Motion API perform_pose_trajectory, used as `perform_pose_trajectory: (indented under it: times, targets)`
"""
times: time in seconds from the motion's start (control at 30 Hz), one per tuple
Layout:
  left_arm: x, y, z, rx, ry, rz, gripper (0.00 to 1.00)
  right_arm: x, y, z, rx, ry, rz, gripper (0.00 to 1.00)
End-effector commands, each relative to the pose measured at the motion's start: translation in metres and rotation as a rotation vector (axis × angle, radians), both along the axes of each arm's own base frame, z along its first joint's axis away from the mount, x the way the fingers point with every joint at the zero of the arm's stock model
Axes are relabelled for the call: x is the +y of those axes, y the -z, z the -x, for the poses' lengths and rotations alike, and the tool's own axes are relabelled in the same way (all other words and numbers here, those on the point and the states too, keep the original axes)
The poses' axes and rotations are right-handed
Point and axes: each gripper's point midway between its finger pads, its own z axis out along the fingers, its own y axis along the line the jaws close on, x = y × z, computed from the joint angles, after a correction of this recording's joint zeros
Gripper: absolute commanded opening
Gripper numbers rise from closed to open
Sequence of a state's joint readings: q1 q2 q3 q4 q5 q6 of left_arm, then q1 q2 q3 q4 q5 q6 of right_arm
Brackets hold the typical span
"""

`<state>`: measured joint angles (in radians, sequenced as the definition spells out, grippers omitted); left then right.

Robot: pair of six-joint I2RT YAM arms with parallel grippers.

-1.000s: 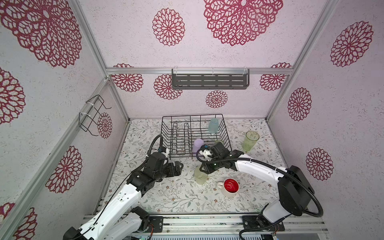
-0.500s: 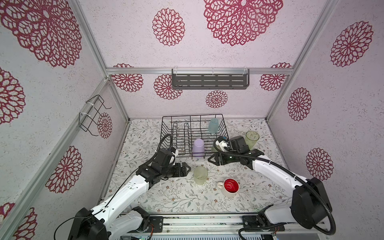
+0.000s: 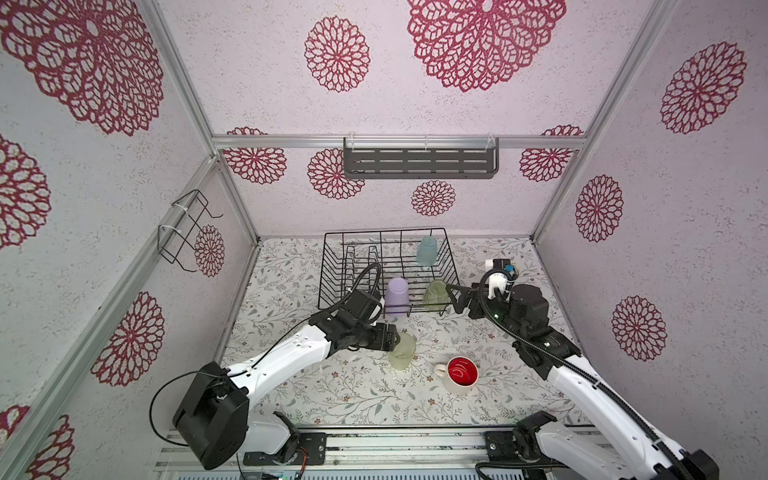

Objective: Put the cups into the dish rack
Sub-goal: 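Grasp the frosted green glass with the left gripper while the right arm withdraws, then lift the frosted glass sideways with the left gripper while the right gripper approaches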

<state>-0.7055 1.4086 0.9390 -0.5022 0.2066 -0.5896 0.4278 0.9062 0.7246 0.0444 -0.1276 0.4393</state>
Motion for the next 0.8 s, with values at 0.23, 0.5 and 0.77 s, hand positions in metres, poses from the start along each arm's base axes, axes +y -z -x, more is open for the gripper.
perform_pose_trajectory:
  times: [0.23,0.5,0.77]
  targets:
    - [-0.006,0.019,0.001,0.013,0.086,-0.144,0.51,-0.048,-0.017,-0.002,-0.12,0.256,-0.018,0.96]
    - [-0.009,0.016,0.0,0.025,0.11,-0.168,0.07,-0.046,-0.015,-0.004,-0.097,0.254,-0.035,0.95]
    - [0.001,-0.02,-0.002,-0.053,0.095,-0.154,0.0,-0.031,-0.022,-0.012,-0.08,0.192,-0.007,0.94]
